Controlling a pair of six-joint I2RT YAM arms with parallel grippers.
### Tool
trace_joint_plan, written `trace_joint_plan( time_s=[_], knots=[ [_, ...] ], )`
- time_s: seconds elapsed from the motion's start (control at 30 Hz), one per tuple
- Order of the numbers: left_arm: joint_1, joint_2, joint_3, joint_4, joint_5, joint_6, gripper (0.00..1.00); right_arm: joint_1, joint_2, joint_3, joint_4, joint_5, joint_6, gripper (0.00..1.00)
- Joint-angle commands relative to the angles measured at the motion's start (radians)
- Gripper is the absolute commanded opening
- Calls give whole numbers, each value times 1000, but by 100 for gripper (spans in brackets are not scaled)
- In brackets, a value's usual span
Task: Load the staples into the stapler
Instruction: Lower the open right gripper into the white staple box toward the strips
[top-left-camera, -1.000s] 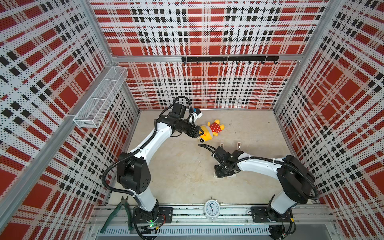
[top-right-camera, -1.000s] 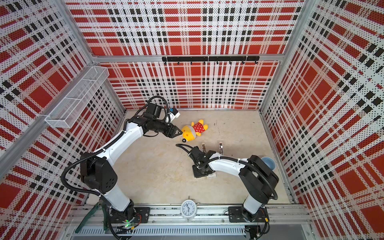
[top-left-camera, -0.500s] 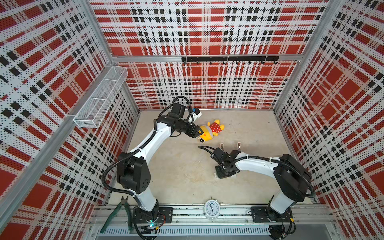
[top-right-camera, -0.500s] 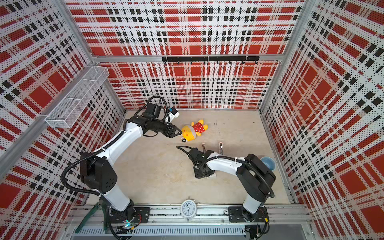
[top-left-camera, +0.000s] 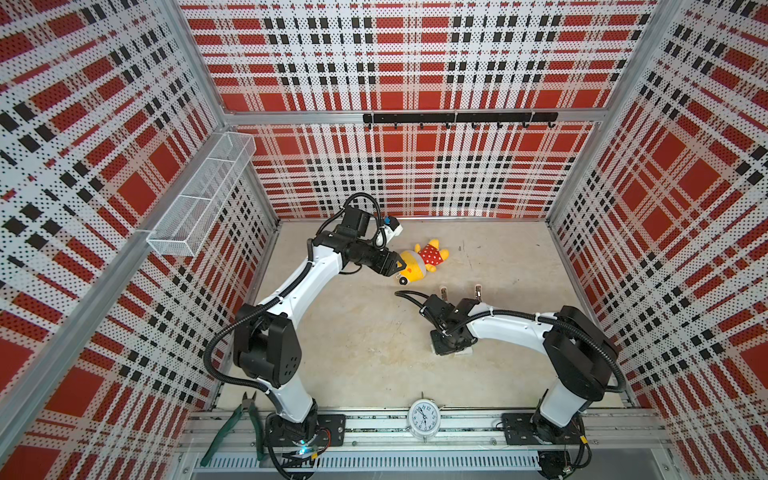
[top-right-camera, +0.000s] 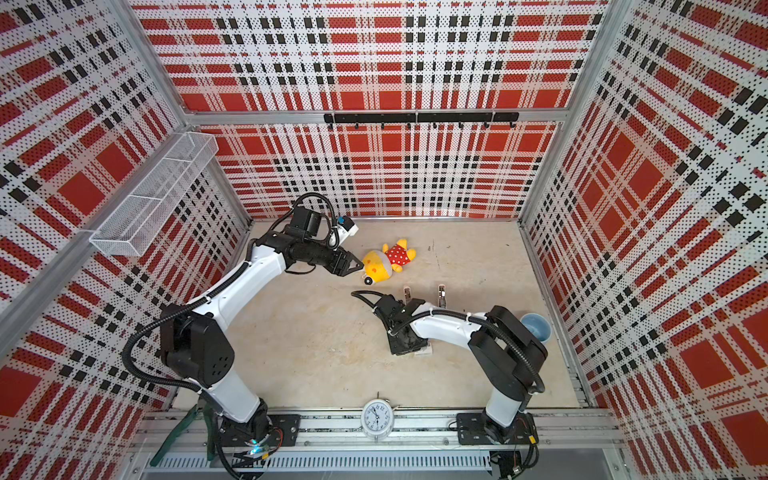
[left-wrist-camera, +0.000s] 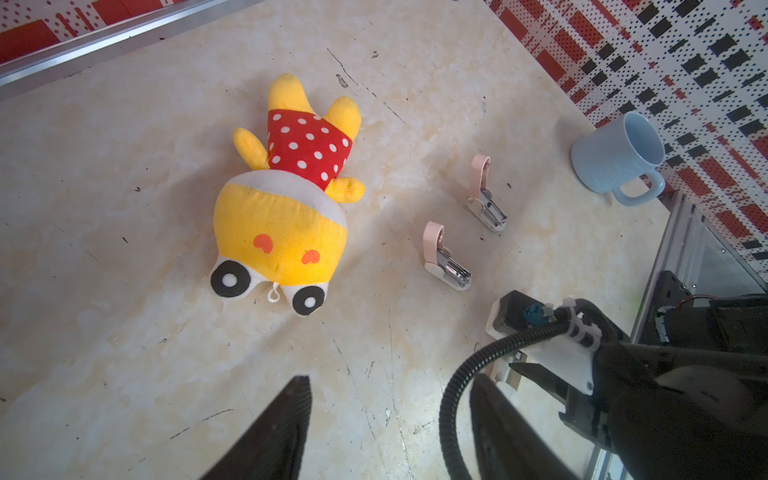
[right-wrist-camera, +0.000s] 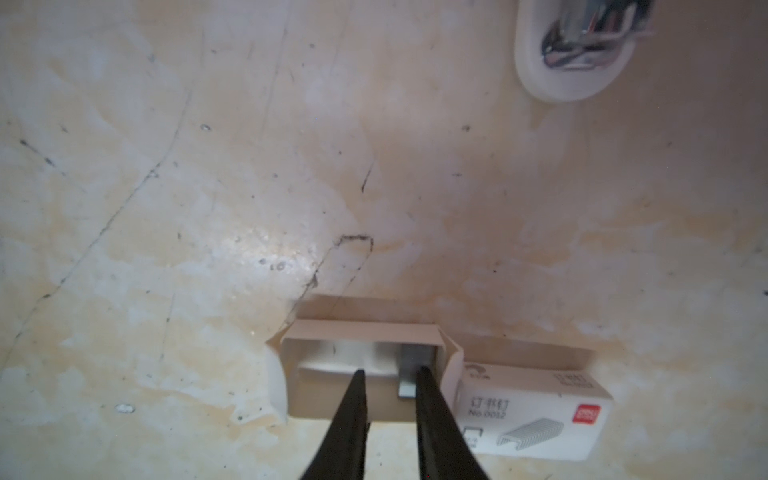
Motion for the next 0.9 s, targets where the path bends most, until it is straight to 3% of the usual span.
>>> trace_joint_plan(
  time_s=[0.0,0.87],
  knots=[
    [6,-32,-13,19,15,-1,64,6,27,23,-28,35,20,24],
    [8,-30,-18,23,16,-6,64,13,62,32,-34,84,43,27]
  ],
)
